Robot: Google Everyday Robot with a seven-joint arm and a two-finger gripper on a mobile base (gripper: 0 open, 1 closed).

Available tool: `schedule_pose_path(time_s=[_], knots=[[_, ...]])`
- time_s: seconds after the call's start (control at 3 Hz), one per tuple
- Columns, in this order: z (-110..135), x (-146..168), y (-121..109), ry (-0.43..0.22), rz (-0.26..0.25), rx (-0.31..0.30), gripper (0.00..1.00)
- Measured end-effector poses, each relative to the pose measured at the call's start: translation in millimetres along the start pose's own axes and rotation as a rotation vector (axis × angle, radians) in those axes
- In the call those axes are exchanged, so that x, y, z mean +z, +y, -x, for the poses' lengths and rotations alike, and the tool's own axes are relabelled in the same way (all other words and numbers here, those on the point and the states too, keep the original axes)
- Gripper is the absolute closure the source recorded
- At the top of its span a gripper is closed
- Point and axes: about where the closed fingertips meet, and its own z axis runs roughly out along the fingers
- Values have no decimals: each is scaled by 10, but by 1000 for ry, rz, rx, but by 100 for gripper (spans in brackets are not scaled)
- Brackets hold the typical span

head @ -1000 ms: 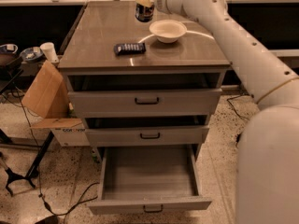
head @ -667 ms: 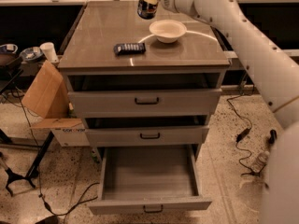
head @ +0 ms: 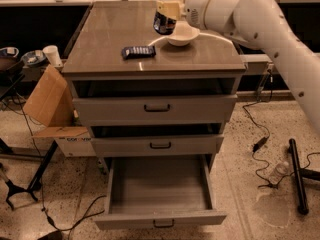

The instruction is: Place pepsi can into bottom drawer

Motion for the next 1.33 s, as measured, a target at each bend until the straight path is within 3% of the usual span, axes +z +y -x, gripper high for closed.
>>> schedule_pose_path(time_s=[0.67, 1.33], knots=[[-311, -672, 348, -17, 50, 5, 100], [-668, -1055, 767, 27, 168, 26, 100]])
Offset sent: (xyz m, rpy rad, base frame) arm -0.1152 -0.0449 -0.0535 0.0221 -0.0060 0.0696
